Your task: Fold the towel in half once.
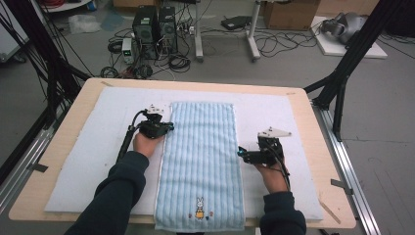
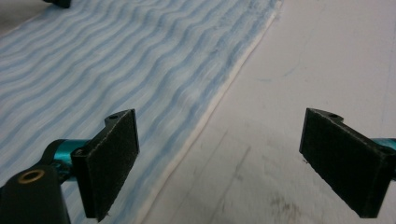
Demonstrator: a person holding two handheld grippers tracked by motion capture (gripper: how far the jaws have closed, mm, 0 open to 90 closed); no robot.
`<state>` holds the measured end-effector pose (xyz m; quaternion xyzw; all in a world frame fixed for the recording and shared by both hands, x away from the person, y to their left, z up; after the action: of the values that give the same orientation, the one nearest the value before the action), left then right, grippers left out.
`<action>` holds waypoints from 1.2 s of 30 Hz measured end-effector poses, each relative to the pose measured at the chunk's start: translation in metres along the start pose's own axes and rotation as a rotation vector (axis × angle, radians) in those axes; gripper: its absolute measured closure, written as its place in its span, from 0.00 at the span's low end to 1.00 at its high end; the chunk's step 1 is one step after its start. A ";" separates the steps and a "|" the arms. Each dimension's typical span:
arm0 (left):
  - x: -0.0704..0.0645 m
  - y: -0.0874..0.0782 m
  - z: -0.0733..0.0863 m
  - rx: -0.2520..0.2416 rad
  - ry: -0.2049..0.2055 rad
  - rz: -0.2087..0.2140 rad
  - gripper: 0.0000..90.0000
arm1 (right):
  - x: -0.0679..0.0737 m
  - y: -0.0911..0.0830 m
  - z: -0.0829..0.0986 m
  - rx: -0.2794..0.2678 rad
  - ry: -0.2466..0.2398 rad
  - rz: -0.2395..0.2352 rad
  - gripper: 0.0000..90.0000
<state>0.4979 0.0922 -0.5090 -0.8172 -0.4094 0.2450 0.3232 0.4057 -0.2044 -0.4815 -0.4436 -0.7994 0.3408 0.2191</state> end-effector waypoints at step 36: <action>0.007 -0.008 -0.024 -0.069 -0.060 0.050 0.97 | -0.003 0.086 -0.070 0.156 -0.054 0.100 0.97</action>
<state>0.5138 0.0940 -0.4880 -0.8301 -0.4067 0.2630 0.2762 0.5015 -0.1501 -0.4980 -0.4553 -0.7529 0.4243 0.2141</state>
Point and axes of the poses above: each handheld gripper's, and its own axes: y roughly forward along the jaws, z roughly out of its underside, x roughly to its left, the point moved 10 cm from there along y, roughly forward along the jaws, and after that the axes turned 11 degrees about x, right-handed, at the moved point
